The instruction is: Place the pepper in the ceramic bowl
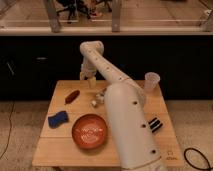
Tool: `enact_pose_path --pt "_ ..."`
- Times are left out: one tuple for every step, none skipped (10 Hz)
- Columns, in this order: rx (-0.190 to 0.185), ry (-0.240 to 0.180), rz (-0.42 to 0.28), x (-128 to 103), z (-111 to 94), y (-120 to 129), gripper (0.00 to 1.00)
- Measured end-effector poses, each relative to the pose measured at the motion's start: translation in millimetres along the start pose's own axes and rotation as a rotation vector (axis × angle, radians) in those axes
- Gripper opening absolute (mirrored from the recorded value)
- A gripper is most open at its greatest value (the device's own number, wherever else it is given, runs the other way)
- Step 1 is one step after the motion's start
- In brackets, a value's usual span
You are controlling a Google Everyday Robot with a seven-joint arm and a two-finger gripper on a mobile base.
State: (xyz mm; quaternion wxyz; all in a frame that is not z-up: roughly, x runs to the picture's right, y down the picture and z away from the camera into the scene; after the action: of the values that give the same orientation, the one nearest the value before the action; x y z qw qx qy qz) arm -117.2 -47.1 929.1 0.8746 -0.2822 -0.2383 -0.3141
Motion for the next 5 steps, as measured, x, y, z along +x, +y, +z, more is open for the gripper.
enact_pose_path --pt "-0.005 -0.012 -0.005 -1.6 5.0 -2.6 0.80" --pt "-0.009 -0.021 -0.008 -2.6 8.5 -4.2 0.80" --pt "-0.013 -0.031 -0.009 -2.6 12.8 -5.6 0.80" --pt "-0.018 -0.040 -0.007 -1.7 17.3 -6.1 0.80" --pt "-0.023 -0.048 -0.008 -3.2 22.1 -8.4 0.80"
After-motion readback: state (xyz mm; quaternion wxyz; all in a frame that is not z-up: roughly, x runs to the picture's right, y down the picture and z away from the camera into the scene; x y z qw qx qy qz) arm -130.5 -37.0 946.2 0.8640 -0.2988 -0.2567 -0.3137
